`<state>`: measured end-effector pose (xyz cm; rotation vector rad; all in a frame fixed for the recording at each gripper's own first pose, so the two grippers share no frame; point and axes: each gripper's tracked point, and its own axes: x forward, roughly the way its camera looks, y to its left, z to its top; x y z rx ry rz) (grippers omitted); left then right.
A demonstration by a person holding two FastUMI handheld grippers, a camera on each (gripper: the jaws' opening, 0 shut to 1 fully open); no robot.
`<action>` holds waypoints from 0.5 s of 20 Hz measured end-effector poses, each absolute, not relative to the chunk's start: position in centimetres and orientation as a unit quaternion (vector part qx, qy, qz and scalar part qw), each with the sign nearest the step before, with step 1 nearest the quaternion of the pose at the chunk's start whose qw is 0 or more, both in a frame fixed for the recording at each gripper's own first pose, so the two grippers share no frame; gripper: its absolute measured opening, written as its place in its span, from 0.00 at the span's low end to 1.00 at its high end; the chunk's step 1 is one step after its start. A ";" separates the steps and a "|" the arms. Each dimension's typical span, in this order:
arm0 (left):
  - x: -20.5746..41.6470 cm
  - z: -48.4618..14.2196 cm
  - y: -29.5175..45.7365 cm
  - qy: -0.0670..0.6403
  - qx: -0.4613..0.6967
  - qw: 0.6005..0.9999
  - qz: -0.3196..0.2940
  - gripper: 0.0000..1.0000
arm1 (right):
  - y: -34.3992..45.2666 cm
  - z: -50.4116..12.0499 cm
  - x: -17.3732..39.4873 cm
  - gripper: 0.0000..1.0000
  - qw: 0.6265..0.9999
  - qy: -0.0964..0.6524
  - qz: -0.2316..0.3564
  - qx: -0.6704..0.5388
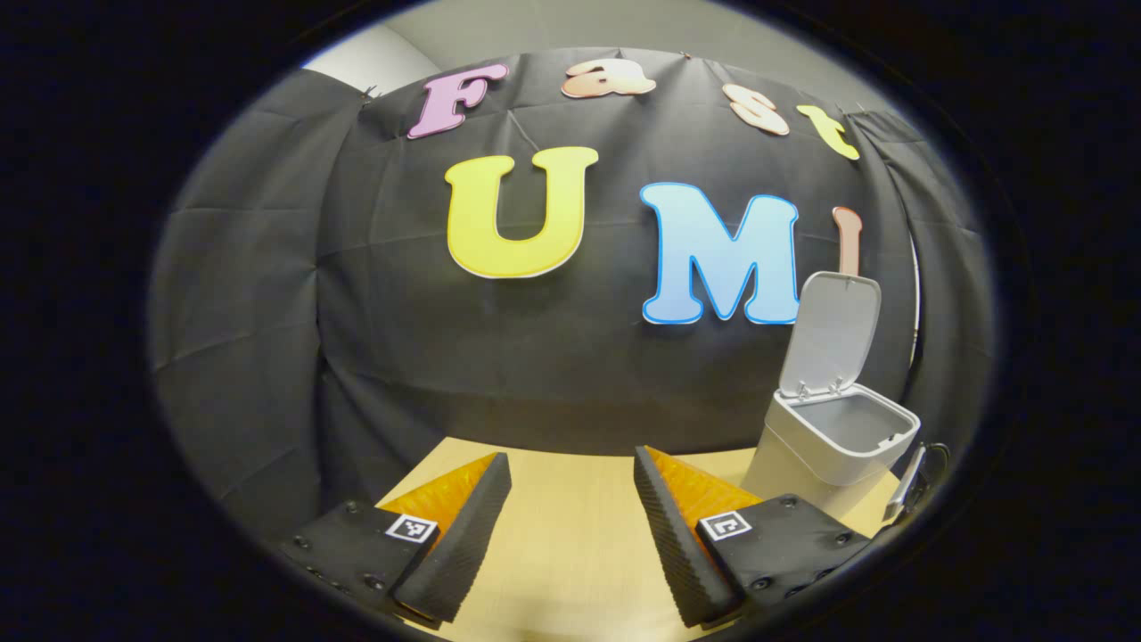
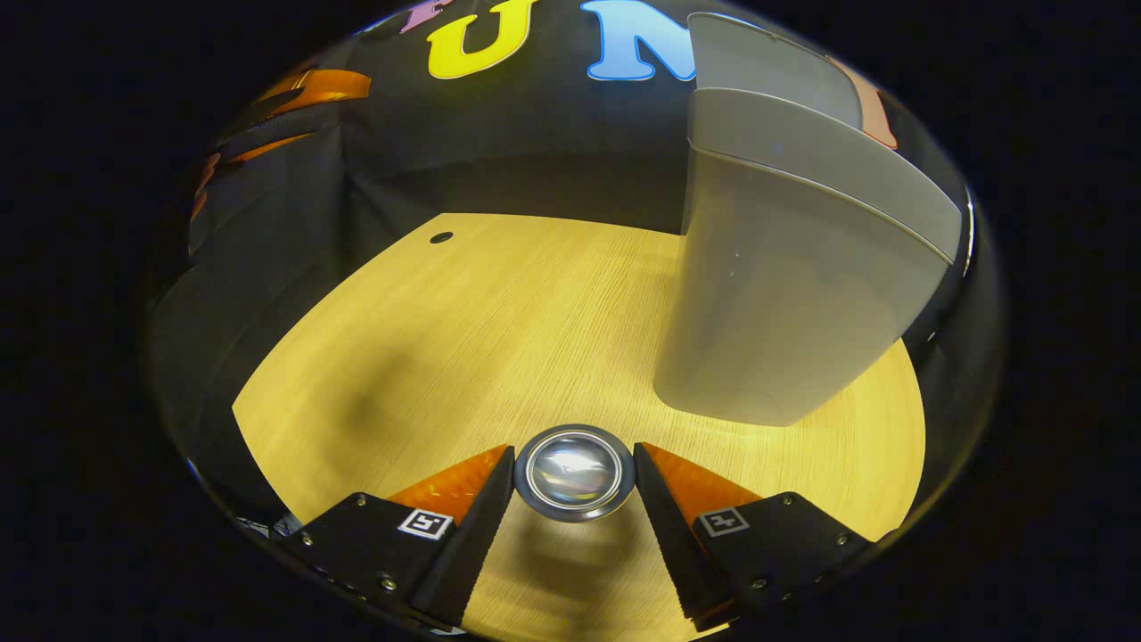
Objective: Press the lid of the desktop garbage bin to open it, pick up the crumpled paper on the desktop and throw it into the bin, then pick up the pop can on the desktop and drop it into the bin, and finally close the garbage bin lid.
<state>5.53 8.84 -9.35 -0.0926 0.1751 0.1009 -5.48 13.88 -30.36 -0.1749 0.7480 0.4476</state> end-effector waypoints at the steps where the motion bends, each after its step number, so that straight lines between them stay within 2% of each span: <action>1: 5.5 -9.4 8.8 0.088 -0.047 0.994 0.050 0.93 | 13.8 -29.9 -5.4 0.85 0.905 0.357 0.216 -0.084; 10: 6.2 -9.6 7.2 0.089 -0.057 0.994 0.032 0.89 | 13.0 -21.6 -4.6 0.84 0.934 0.286 0.209 -0.039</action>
